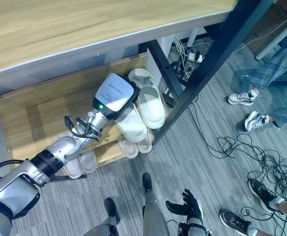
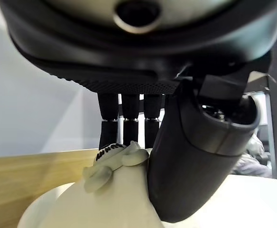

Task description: Arrange the slippers neatly on the shoe rack.

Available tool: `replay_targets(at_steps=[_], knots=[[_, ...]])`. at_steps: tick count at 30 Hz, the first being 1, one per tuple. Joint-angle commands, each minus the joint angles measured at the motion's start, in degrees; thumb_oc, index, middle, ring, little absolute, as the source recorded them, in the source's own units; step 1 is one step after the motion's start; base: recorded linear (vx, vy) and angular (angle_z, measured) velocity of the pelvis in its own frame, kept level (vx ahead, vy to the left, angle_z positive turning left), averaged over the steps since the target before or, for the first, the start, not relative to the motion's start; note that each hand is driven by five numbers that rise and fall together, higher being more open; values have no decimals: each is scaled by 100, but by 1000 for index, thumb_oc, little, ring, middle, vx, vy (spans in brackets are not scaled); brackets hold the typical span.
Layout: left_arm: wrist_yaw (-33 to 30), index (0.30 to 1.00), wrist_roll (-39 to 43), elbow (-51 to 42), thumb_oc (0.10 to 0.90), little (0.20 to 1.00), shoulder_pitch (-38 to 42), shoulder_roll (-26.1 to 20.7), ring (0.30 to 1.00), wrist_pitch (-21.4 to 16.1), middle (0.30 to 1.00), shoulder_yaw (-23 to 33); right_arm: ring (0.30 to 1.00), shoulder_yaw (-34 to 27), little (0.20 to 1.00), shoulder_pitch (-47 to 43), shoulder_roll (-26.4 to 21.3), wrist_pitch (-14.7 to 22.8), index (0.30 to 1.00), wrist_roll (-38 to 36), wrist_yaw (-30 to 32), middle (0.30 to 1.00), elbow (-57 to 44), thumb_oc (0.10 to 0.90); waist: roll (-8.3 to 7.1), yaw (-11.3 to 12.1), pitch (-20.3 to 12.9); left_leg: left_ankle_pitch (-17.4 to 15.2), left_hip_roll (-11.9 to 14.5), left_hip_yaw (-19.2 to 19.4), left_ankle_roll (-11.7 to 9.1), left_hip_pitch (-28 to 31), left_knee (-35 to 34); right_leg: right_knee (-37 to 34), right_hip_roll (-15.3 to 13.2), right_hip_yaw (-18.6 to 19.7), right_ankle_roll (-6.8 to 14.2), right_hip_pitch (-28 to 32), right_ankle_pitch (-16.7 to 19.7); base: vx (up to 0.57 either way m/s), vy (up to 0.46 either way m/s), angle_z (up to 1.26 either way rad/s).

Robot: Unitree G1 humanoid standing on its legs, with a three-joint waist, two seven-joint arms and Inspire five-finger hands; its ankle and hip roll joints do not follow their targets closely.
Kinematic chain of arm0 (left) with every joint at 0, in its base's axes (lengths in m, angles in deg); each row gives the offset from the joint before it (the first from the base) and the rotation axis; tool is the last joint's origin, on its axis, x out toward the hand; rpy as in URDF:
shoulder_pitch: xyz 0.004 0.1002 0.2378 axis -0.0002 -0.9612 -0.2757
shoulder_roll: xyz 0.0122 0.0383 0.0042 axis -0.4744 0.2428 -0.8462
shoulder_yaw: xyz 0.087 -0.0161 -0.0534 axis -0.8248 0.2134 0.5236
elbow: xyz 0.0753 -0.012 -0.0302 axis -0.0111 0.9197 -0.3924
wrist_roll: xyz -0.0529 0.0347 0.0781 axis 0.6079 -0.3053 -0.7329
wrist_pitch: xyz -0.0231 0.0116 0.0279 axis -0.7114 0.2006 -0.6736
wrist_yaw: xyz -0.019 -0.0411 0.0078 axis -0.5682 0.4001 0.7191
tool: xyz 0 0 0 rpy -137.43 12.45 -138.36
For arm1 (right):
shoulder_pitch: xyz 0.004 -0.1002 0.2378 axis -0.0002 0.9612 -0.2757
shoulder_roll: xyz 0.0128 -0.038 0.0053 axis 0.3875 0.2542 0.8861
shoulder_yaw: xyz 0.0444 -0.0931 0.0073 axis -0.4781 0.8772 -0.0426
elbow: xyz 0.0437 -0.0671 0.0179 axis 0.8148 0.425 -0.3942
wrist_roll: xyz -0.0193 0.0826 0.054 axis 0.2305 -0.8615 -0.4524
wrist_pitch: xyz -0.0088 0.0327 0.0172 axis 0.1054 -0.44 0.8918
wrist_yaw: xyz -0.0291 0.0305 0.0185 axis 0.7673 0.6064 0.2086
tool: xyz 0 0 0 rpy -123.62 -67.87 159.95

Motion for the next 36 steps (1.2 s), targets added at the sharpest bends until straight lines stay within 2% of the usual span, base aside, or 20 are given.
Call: replay_targets(at_steps=[1,8,13,19,30,31,32,33,36], knots=[[-351,300,-222,49,400,300,1101,325,300,8,300,313,900,-28,900,-286,-620,355,900,-9,178,900,-246,800,487,48,160,-299,162,-896,18,-218,-33,222,396,-331,244,842,-1376,0,0,0],[-607,300,-312,397,400,300,1260,378,300,113,300,83,900,21,900,-396,-828,405,900,347,433,900,-287,800,508,25,91,-322,156,-895,13,-235,-33,243,378,-353,264,808,-1384,0,0,0],[-678,300,-298,661,400,300,1355,558,300,205,300,22,900,12,900,-423,-792,352,900,262,397,900,-156,800,522,39,33,-319,128,-938,20,-240,-33,248,357,-390,275,805,-1377,8,2,3],[-868,300,-268,563,400,300,1693,330,300,385,300,94,900,18,900,-313,-785,349,900,287,404,900,-158,800,559,2,-13,-338,103,-910,29,-248,-33,253,331,-403,293,794,-1365,0,0,0],[-867,300,-243,781,400,300,1940,329,300,386,300,-98,900,84,900,-425,-785,362,900,207,376,900,-77,800,568,-54,-53,-374,101,-831,46,-212,-33,287,340,-348,309,755,-1359,1,4,-1],[-853,434,-245,788,489,434,1933,361,434,375,434,-104,900,94,900,-434,-775,363,900,205,377,900,-70,800,566,-52,-66,-379,103,-822,48,-206,-33,284,342,-342,306,759,-1361,0,0,0],[-853,434,-246,791,489,434,1933,364,434,375,434,-105,900,94,900,-434,-774,364,900,205,377,900,-69,800,565,-50,-67,-380,103,-821,47,-205,-33,283,342,-341,306,759,-1361,0,0,0],[-823,900,-114,860,800,900,1911,495,900,347,900,-56,900,70,900,-447,-758,371,900,155,385,900,-65,800,555,-62,-82,-382,109,-811,47,-202,-33,281,346,-337,302,766,-1376,0,0,0],[-779,900,-65,835,800,900,1873,574,900,324,900,0,900,59,900,-439,-762,375,900,153,393,900,-113,800,555,-65,-101,-392,111,-808,45,-191,-33,287,345,-343,296,771,-1386,0,0,0]])
